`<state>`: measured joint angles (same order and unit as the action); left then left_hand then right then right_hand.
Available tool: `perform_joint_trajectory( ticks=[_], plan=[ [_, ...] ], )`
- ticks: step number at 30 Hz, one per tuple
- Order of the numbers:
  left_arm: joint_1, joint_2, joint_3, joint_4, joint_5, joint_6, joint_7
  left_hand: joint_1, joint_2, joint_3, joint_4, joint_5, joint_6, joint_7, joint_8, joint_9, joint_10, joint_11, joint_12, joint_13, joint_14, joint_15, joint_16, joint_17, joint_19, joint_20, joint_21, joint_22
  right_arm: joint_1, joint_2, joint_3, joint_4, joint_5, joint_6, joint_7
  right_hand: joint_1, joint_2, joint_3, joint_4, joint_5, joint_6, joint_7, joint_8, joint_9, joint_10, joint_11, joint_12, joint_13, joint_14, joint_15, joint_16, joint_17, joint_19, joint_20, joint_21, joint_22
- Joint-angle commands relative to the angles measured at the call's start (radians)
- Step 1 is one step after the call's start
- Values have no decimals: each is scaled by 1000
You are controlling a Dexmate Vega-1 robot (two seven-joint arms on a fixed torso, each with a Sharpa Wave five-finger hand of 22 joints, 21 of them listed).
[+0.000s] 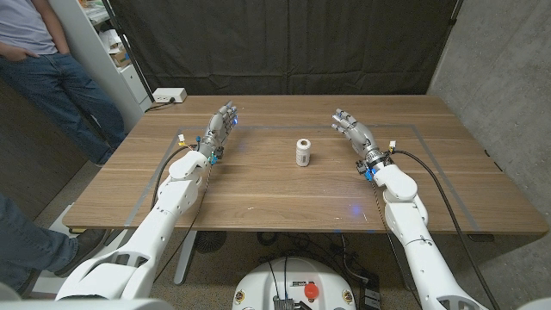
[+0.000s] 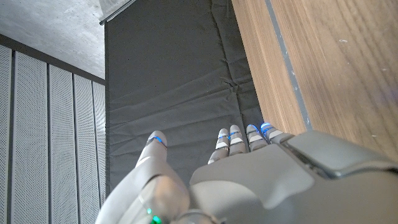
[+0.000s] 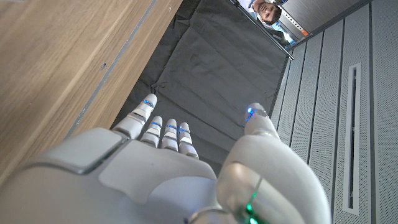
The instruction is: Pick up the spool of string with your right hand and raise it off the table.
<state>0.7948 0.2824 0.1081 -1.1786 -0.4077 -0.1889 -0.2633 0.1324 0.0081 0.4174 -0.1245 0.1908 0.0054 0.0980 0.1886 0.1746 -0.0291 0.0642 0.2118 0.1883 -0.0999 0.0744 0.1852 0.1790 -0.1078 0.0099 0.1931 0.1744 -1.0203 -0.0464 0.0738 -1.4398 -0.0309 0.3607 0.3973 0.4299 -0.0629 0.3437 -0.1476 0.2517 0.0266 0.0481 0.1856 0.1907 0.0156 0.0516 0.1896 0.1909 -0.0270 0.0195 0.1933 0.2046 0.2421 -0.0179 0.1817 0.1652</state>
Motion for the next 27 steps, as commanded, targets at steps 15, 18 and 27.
perform_joint_trajectory(
  ticks=[15, 18, 27],
  plan=[
    [-6, -6, 7, 3, 3, -2, 1, 5, 5, 0, -2, -4, 2, 2, 0, 4, -4, 4, -3, 3, -5, 7, 1, 3, -7, 8, 0, 4, -15, -5, -19, -20, -37, 39, -10, 12, -17, -4, -7, 15, -12, 3, 5, 2, -12, 4, 0, 0, -16, 0, 0, 0, -14, 1, 3, 4],
    [-2, -9, 8, -3, 0, -4, 0, 5, 5, -1, -2, -5, 2, 2, -1, 4, -4, 2, -3, 3, -5, 7, 1, 3, -7, 9, 0, 4, -18, -5, -19, -28, -35, 32, -7, 12, -19, -4, -7, 16, -13, 3, 5, 2, -13, 4, 0, 0, -16, 0, 0, 0, -14, 1, 3, 4],
    [14, -5, 8, -33, 4, -4, 17, 5, 6, -1, -2, -5, 4, 1, 0, 4, -4, 4, -3, 3, -4, 8, 2, 3, -7, 10, 1, 4, -28, -12, -23, -39, -43, 40, -2, 15, -25, -7, -7, 23, -18, 2, 4, 2, -18, 5, -1, 0, -21, 4, 0, 0, -20, 4, 2, 4]
  ],
)
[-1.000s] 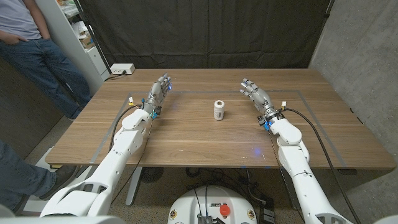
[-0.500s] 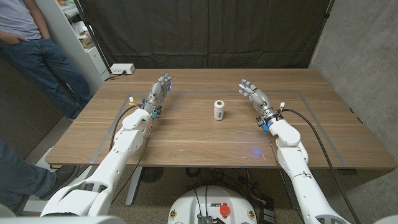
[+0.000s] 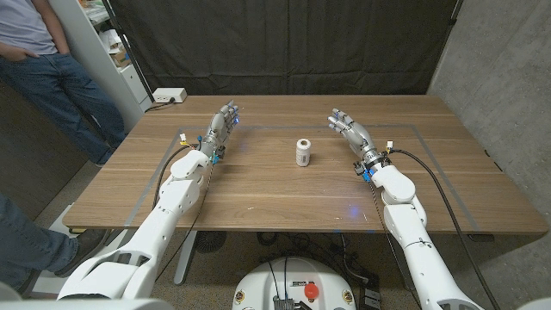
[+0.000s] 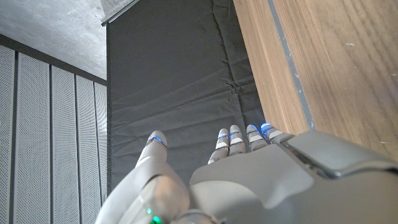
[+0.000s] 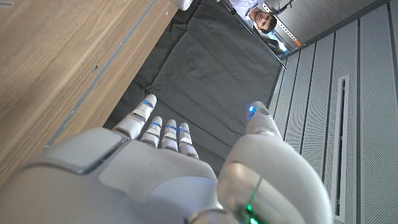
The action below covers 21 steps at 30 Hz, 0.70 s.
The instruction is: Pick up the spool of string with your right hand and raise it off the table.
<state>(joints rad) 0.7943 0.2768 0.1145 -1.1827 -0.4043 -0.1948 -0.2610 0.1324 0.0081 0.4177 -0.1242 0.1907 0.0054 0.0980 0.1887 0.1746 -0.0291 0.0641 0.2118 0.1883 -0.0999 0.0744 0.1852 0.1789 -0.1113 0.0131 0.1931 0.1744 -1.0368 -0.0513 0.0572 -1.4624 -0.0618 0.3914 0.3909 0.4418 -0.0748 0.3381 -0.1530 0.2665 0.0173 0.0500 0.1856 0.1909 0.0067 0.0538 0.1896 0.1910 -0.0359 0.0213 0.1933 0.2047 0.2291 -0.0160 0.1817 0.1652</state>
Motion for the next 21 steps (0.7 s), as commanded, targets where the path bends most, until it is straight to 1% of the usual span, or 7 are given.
perform_joint_trajectory(
  ticks=[1, 12, 21],
  plan=[
    [14, 3, 3, -30, 3, 1, 13, 5, 6, -1, -2, -5, 4, 1, 0, 4, -4, 4, -3, 3, -4, 8, 2, 3, -4, 7, 1, 4, -13, -8, -7, -19, -17, 13, 3, 3, -13, -2, -1, 9, -9, 1, 4, 2, -12, 2, -2, 0, -12, 2, 0, -1, -7, 2, 2, 4],
    [21, 6, 11, -47, 9, 2, 19, 5, 7, -2, -2, -5, 5, 0, 0, 4, -3, 1, -3, 4, -4, 7, 2, 3, -5, 11, 1, 4, -35, -18, -19, -54, -74, 43, -24, 5, -18, -4, -1, 16, -18, -2, 2, 2, -18, 1, -3, 0, -16, 2, 0, -1, -11, 3, 2, 4],
    [20, 7, 14, -49, 6, 1, 15, 6, 8, -2, -3, -5, 6, -1, 0, 4, -2, 2, -2, 4, -4, 7, 2, 3, -6, 13, 1, 4, -48, -18, -23, -66, -76, 49, -22, 6, -20, -6, 0, 21, -20, -3, 3, 2, -18, 2, -2, 0, -16, 2, 1, 0, -12, 3, 2, 4]
  ],
)
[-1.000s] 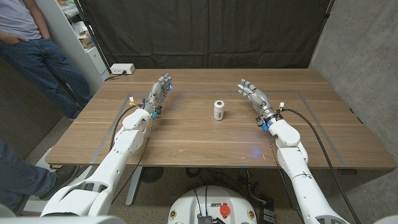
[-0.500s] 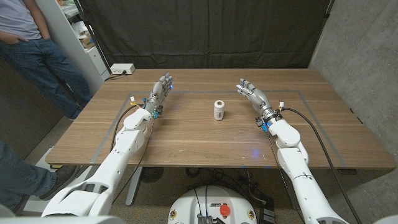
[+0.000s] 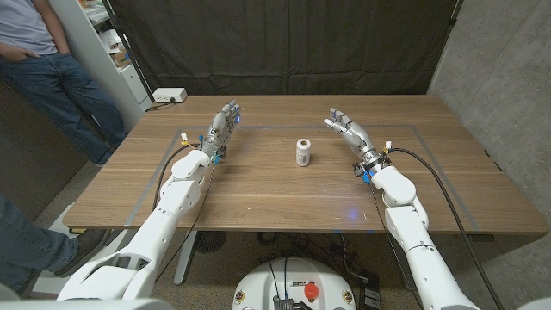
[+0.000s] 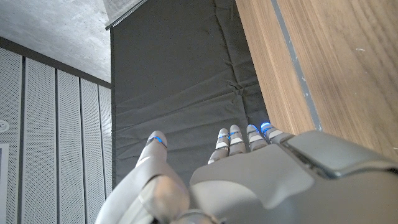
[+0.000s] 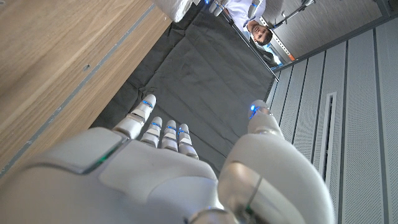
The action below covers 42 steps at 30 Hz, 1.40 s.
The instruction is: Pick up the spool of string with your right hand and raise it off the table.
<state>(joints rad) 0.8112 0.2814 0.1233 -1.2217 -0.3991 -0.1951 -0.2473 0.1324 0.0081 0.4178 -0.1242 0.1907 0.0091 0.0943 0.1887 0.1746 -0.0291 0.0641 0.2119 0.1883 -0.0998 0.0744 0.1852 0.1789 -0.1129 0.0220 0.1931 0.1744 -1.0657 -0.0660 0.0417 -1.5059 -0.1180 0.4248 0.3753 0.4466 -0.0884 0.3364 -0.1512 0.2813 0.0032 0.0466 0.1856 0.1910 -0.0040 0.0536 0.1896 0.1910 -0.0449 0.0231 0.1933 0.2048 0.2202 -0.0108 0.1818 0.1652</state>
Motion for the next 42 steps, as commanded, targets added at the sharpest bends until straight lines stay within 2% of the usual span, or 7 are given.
perform_joint_trajectory(
  ticks=[1, 17, 26, 42],
  plan=[
    [3, 3, 5, -10, 0, 1, 2, 6, 8, -2, -3, -5, 3, 3, 0, 4, -2, 2, -3, 4, -4, 7, 2, 3, -4, 4, 1, 4, -25, -4, -5, -26, -18, 17, -6, 2, -7, -4, -1, 6, -5, 1, 3, 2, -7, 2, -2, 0, -7, 0, 1, 0, -3, -2, 2, 4],
    [5, 3, 7, -13, -1, 4, 0, 6, 10, -2, -3, -5, 5, 3, 0, 4, 0, 6, -2, 4, -3, 7, 3, 3, -6, 6, 1, 4, -55, -13, -11, -31, -84, 96, -42, 2, -11, -7, 1, 14, -11, 0, 3, 2, -10, 1, -1, 0, -8, -1, 3, 0, -5, -1, 3, 4],
    [3, 1, 8, -2, -6, -1, -9, 6, 11, -3, -3, -6, 5, 3, 0, 3, -1, -1, -2, 4, -3, 6, 2, 3, -7, 8, 1, 4, -49, -8, -26, -29, -92, 85, -38, 3, -13, -9, 2, 19, -10, 0, 4, 2, -8, 2, 1, 0, -7, -1, 4, 0, -5, 0, 3, 4],
    [9, 2, 7, -6, -7, -6, -9, 6, 11, -4, -3, -6, 8, 3, 0, 3, 0, 4, -2, 4, -3, 7, 3, 3, -9, 13, 1, 4, -49, -16, -53, -42, -144, 86, -48, 4, -15, -12, 4, 28, -16, -4, 4, 2, -12, 4, 1, 0, -8, 3, 5, 1, -7, 1, 4, 4]
  ],
)
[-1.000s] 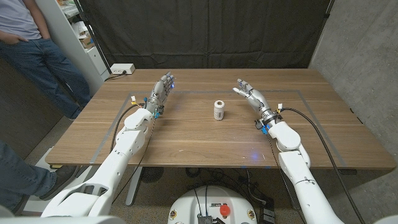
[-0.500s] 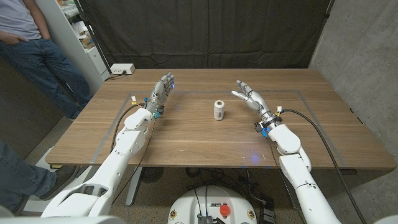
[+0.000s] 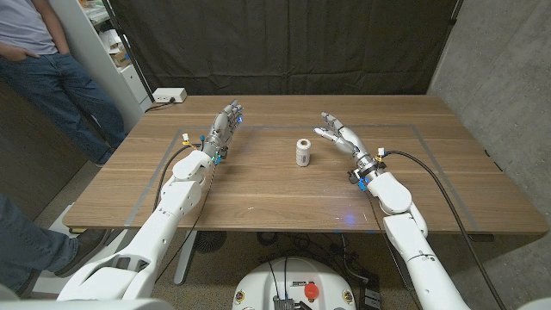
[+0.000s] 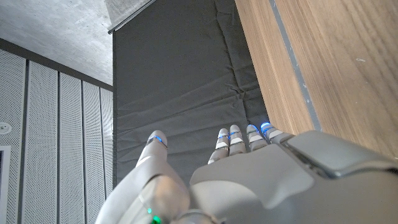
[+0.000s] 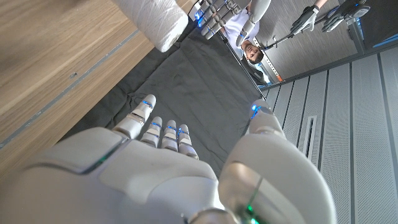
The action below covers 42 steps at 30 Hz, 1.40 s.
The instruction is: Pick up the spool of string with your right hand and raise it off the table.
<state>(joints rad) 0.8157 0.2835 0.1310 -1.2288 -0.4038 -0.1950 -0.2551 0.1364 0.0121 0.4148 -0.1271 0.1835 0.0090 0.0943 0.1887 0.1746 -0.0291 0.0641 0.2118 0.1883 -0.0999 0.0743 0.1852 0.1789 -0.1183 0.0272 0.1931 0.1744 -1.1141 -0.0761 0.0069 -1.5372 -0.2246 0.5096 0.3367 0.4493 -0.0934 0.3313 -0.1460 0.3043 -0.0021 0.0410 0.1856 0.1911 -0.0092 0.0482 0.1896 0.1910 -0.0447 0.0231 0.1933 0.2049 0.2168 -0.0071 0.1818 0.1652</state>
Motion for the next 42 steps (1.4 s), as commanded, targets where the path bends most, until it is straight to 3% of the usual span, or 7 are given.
perform_joint_trajectory(
  ticks=[1, 21, 42],
  plan=[
    [5, 0, 0, 1, -1, -6, 0, 2, 7, -1, 0, 1, 8, 2, 0, 3, 1, 1, -2, 4, -2, 7, 3, 3, -3, 8, 1, 4, -1, -8, -20, -14, -44, -1, -11, 2, -10, -7, -1, 5, -11, 0, 4, 2, -7, 9, 1, 0, -9, 2, 5, 1, -3, -2, 4, 4],
    [22, 8, -5, -22, -4, -4, -1, 2, 8, -2, 0, 1, 12, 1, 0, 3, 2, 1, -1, 4, -1, 7, 3, 4, -5, 11, 2, 4, -4, -26, -46, -41, -105, -13, -25, 8, -18, -12, -1, 18, -27, 3, 2, 2, -20, 10, -2, 0, -18, 7, 3, 0, -12, 1, 3, 4],
    [47, 22, -11, -66, -2, 6, 5, 2, 9, -4, -1, 1, 15, 3, 0, 3, 2, -1, -1, 5, 0, 7, 4, 4, -5, 13, 2, 5, 21, -30, -71, -6, -175, -13, -80, 19, -24, -16, -4, 31, -38, 0, 2, 2, -38, 11, -5, 0, -26, 7, 1, -1, -26, 5, 0, 4]
  ],
)
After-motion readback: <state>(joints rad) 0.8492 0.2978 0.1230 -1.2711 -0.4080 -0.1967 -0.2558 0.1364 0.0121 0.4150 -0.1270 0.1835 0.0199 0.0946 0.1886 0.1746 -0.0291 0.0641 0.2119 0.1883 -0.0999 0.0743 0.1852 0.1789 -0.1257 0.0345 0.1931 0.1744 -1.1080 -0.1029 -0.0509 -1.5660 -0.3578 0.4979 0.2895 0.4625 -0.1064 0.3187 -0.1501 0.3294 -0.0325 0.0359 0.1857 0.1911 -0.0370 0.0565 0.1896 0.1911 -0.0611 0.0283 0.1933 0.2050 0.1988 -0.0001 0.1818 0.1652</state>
